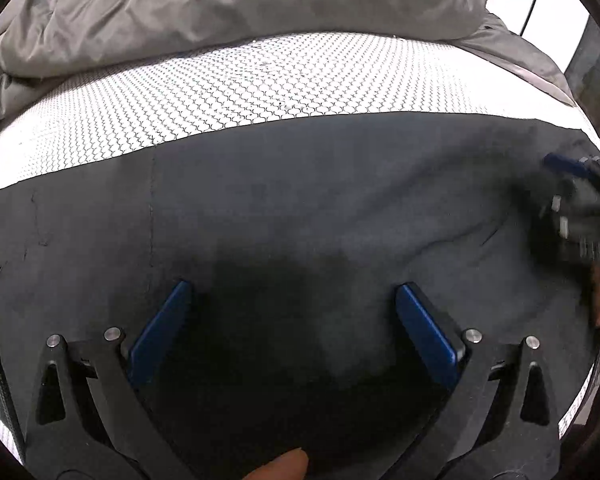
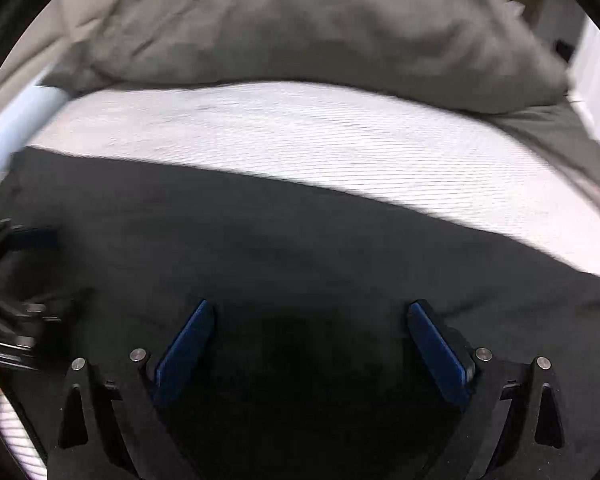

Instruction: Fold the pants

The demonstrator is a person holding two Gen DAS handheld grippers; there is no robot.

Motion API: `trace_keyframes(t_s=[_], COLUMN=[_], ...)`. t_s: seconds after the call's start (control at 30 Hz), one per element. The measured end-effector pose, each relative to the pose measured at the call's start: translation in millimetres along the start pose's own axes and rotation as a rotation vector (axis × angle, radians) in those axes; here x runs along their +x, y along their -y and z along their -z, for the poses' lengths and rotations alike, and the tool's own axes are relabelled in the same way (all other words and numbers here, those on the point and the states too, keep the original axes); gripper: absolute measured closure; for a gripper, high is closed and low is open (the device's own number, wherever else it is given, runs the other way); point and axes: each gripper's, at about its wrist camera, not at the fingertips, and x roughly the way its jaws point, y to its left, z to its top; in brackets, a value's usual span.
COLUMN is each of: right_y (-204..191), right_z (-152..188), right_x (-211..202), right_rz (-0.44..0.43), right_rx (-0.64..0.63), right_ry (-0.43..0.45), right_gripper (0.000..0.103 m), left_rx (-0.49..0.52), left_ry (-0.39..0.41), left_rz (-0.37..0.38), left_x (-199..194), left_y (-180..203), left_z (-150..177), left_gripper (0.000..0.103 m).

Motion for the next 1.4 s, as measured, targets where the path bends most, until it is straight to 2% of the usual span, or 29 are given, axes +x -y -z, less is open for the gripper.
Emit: trace_keyframes(t_s=[0.03, 0.13, 0.2, 0.27, 0.37, 0.43, 0.5, 0.57, 0.6, 0.63, 0.67, 0.7, 0.73, 0.8, 0.87, 0.93, 1.03, 1.1, 1.2, 1.27, 1.3, 1.33, 1.4], right_y=[20, 88, 125, 142, 144, 126, 96, 57, 37, 20, 4, -13, -22, -39, -33, -14, -3, -3, -5, -4, -5, -7, -17], right_z=[3, 19, 32, 37, 41, 39, 27, 15, 9, 5, 3, 1, 2, 8, 7, 13, 19, 23, 23, 22, 22, 22, 31], right_x=[1, 2, -7, -16, -29, -48, -57, -64, -63, -59, -51, -40, -30, -13, -15, -15, -15, -19, -22, -20, -23, -25, -36], right_rz=[0.096, 0.230, 0.368, 0.408, 0.358, 0.325, 0.245, 0.144, 0.081, 0.021, -0.018, -0.030, -0.019, 0.035, 0.002, -0.011, -0.050, -0.044, -0.027, -0.019, -0.010, 0.000, -0.001], right_rx=[0.030, 0.219, 0.323, 0.375, 0.404, 0.378, 0.308, 0.203, 0.149, 0.107, 0.074, 0.033, -0.004, -0.076, -0.050, -0.016, 0.041, 0.040, 0.031, 0.031, 0.034, 0.035, 0.030], right_ry=[-0.001, -0.016, -0.017, -0.011, 0.000, 0.045, 0.095, 0.137, 0.148, 0.143, 0.124, 0.085, 0.051, -0.009, -0.005, -0.010, -0.016, -0.013, -0.007, -0.004, -0.002, 0.003, 0.022], right_gripper=[0.004, 0.003, 0.003, 0.003, 0.003, 0.003, 0.002, 0.002, 0.001, 0.001, 0.001, 0.001, 0.001, 0.002, 0.001, 0.001, 0.001, 0.001, 0.001, 0.001, 0.001, 0.001, 0.001], left_rx=[0.000, 0.005, 0.007, 0.005, -0.004, 0.001, -0.013, -0.027, -0.031, -0.024, -0.035, -0.053, -0.054, -0.039, -0.063, -0.150, -0.313, -0.426, -0.536, -0.584, -0.593, -0.601, -0.584], left_ry=[-0.002, -0.003, -0.002, 0.001, 0.018, 0.086, 0.124, 0.084, 0.028, -0.057, -0.095, -0.090, -0.089, -0.091, -0.053, -0.008, -0.005, -0.009, 0.020, 0.030, 0.032, 0.040, 0.063], left_rz=[0.001, -0.004, -0.007, -0.007, -0.022, -0.022, -0.009, -0.001, -0.019, -0.056, -0.051, -0.024, -0.010, -0.052, -0.093, -0.142, -0.232, -0.293, -0.337, -0.416, -0.424, -0.401, -0.321], left_x=[1, 3, 6, 7, -1, -14, -20, -9, 2, 17, 25, 25, 22, 15, 5, -4, -5, -7, -22, -32, -36, -41, -53], left_y=[2, 1, 0, -1, 1, 2, 0, -2, -4, -6, -10, -15, -19, -30, -52, -94, -159, -205, -243, -256, -258, -256, -242], left_z=[0, -3, -6, -7, -8, -15, -25, -37, -41, -44, -44, -43, -42, -41, -39, -38, -34, -24, -13, -4, -1, 4, 11], left_gripper=[0.001, 0.001, 0.001, 0.001, 0.001, 0.001, 0.001, 0.001, 0.001, 0.001, 0.001, 0.001, 0.001, 0.001, 0.001, 0.001, 0.001, 0.001, 0.001, 0.001, 0.001, 0.001, 0.001])
